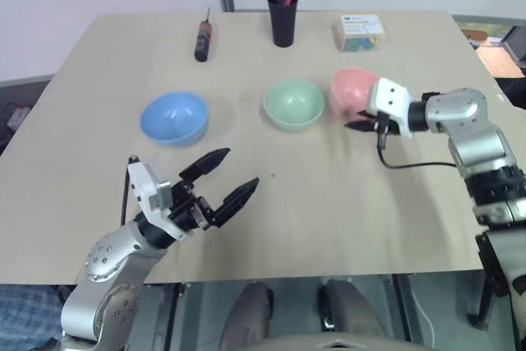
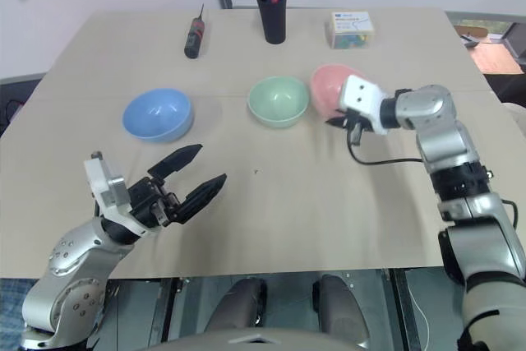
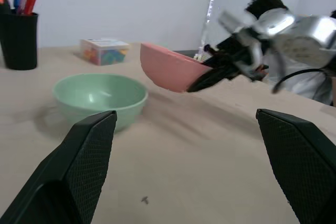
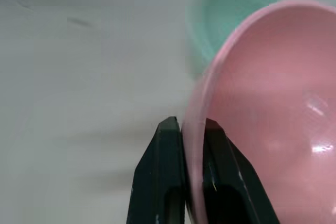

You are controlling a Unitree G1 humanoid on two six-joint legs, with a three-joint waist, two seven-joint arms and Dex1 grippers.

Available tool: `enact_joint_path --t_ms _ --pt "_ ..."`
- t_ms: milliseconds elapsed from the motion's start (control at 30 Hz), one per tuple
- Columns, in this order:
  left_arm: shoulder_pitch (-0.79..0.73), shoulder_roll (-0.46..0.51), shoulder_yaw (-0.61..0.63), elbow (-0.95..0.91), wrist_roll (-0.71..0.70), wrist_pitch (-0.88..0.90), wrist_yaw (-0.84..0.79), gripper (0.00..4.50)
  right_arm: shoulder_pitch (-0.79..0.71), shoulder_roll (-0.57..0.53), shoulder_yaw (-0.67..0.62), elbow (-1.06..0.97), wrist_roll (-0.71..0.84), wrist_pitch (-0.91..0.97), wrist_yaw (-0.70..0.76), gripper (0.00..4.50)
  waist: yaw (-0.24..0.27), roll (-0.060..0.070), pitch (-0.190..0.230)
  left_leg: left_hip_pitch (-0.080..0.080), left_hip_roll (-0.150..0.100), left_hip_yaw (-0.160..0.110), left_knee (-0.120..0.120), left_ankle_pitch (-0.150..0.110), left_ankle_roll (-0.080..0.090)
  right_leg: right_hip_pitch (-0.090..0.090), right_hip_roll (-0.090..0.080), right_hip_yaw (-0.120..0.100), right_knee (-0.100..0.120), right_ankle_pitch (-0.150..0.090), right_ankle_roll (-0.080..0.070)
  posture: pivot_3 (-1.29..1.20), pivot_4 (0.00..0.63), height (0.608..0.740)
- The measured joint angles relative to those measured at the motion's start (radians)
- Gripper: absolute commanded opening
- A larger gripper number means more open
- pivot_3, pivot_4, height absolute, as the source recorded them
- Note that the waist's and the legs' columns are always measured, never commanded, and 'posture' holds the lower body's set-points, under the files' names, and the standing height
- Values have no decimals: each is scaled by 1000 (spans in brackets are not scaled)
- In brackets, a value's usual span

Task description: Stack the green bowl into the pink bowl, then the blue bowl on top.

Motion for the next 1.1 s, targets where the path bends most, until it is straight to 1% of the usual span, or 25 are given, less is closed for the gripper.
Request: enact_joint_path --t_ms 33,67,100,133,167,233,367,433,467,500,600,667,700,767,800,833,967,1033,1100 --pt "0 0 0 0 0 0 -1 4500 3 -3 2 -7 0 2 1 86 4 0 0 0 0 0 0 0 0 0 0 0 0 0 0 0 150 740" --pt "-2 9 3 8 0 -2 -10 4500 81 -47 44 -154 -19 26 17 86 12 0 0 1 -1 0 1 0 0 1 0 -1 0 0 0 0 150 740" --pt "-4 14 4 15 0 -2 -17 4500 125 -57 72 -242 -38 46 11 86 13 0 0 1 -1 -1 1 0 0 2 0 -1 0 0 0 0 150 740" --pt "-7 16 4 26 0 -2 -23 4500 163 -47 126 -321 -45 65 11 86 12 0 0 2 -1 -1 1 0 0 2 1 -1 0 0 0 0 150 740" --pt "-13 16 3 35 0 -2 -25 4500 182 -31 165 -359 -50 78 9 86 9 0 0 2 -1 0 1 0 0 2 1 -1 1 0 0 0 150 740" --pt "-23 16 3 40 1 -3 -32 4500 193 6 223 -399 -80 108 -18 86 4 0 0 3 -1 1 1 0 0 2 2 0 2 0 0 0 150 740" --pt "-37 16 -2 47 12 -3 -44 4500 190 71 296 -411 -155 128 -90 86 6 0 0 5 -1 -1 1 0 -1 3 2 -2 2 0 0 0 150 740" --pt "-40 16 -2 48 16 -3 -46 4500 190 75 307 -402 -175 126 -108 791 11 -1 0 4 -2 -1 1 1 -1 3 2 -2 1 0 0 0 150 740" --pt "-40 16 -2 51 16 -3 -47 4500 188 73 307 -391 -185 126 -115 1025 12 -1 0 3 -2 -1 1 1 -1 3 1 -2 0 0 0 0 150 740" --pt "-40 16 -2 54 16 -3 -48 4500 188 71 306 -384 -190 127 -120 1395 11 -1 0 3 -2 -1 1 0 -1 3 1 -2 0 0 0 0 150 740" --pt "-39 16 -2 55 17 -3 -53 4500 184 72 295 -380 -186 133 -130 2861 10 -1 0 3 -1 -1 1 0 -1 3 1 -2 0 0 0 0 150 740" --pt "-39 15 -2 55 17 -4 -53 4500 169 68 272 -393 -151 173 -115 3400 9 -1 0 3 -1 -1 1 0 -1 3 1 -2 0 0 0 0 150 740" --pt "-39 14 -2 55 17 -4 -53 4500 161 60 259 -403 -136 191 -103 3914 9 -1 0 3 -1 -1 1 0 -1 3 1 -2 0 0 0 0 150 740" --pt "-38 11 -2 55 18 -4 -53 4500 140 50 207 -448 -61 277 -68 4398 9 -1 0 3 -1 -1 1 0 -1 3 1 -2 0 0 0 0 150 740" --pt "-38 10 -2 55 19 -4 -53 4500 135 52 191 -460 -40 302 -62 4475 9 -1 0 3 -1 -1 1 0 -1 3 1 -2 0 0 0 0 150 740" --pt "-37 7 -2 55 21 -5 -53 4500 114 61 151 -495 27 376 -47 4475 9 -1 0 3 -1 -1 1 0 -1 3 1 -2 0 0 0 0 150 740" --pt "-37 -7 -7 55 27 -7 -50 4500 12 65 41 -548 230 574 -3 4475 9 -1 0 3 -1 -1 1 -2 3 3 1 -2 0 0 0 0 150 740" --pt "-34 -12 -8 55 29 -8 -47 4500 -26 65 -2 -531 282 601 -3 4475 9 -1 0 4 -2 -1 1 -2 3 3 1 -2 0 0 0 0 150 740" --pt "-31 -16 -9 56 36 -11 -46 4500 -67 95 -31 -450 286 581 -53 4475 8 -1 0 4 -3 -1 1 -2 3 3 1 -2 1 0 0 0 150 740"
